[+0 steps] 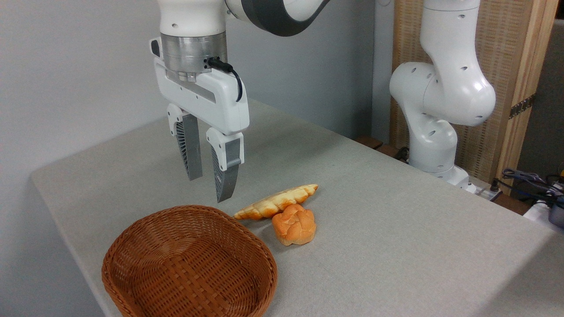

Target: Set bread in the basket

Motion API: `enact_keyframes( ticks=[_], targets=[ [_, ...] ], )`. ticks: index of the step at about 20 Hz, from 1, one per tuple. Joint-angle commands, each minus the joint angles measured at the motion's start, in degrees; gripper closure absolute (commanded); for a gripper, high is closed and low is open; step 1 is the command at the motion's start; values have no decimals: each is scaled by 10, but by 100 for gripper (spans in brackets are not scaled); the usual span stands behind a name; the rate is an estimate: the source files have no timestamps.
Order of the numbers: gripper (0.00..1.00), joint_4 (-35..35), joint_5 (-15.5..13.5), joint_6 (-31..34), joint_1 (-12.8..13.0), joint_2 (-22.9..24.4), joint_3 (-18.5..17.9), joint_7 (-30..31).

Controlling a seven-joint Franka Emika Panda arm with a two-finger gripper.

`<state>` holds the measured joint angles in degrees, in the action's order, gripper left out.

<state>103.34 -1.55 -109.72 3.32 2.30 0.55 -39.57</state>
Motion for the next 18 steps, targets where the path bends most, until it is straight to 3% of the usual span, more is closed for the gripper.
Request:
enact_keyframes(
  ticks=[1, 18],
  targets=[
    [0, -9, 1, 4, -1, -4, -4, -3],
    [0, -7, 0, 6, -1, -5, -5, 19]
  ],
)
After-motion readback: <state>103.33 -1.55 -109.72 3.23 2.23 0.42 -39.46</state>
